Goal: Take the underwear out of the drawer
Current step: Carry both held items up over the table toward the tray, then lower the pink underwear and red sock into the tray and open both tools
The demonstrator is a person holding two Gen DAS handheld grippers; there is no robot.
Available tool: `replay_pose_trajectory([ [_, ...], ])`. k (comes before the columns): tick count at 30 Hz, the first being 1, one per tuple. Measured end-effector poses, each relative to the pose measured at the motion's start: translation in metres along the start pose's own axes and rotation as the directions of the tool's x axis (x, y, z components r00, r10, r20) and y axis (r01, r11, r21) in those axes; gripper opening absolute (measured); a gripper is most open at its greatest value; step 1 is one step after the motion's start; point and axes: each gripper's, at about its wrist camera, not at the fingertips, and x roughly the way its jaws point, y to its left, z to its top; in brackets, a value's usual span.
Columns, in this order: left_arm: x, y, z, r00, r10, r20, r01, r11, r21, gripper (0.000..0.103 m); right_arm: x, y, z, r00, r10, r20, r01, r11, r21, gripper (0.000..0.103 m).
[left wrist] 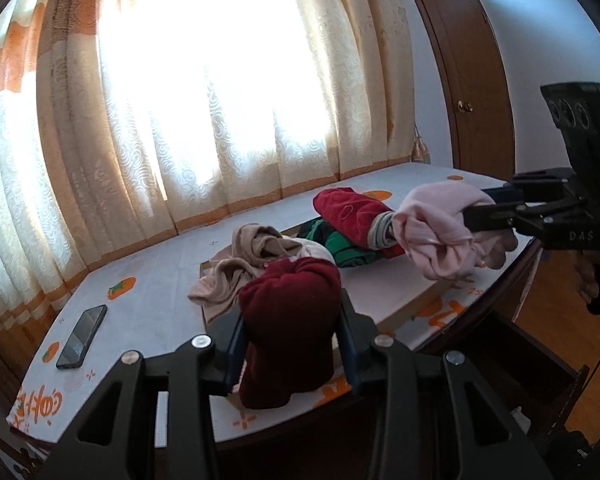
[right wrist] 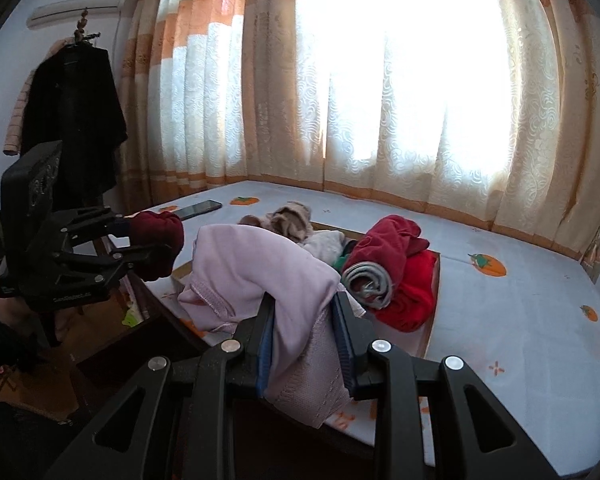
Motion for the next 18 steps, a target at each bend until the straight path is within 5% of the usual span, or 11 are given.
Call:
replay_pose_trajectory([
  [18,0.051,0.006,0.013,0.995,-0.014,-0.097,0.015,1.0,0.01,0.038,0.043,-0.014,0.006,0.996,-0.021,-0.092,0.019,1.0,-0.016,0.03],
])
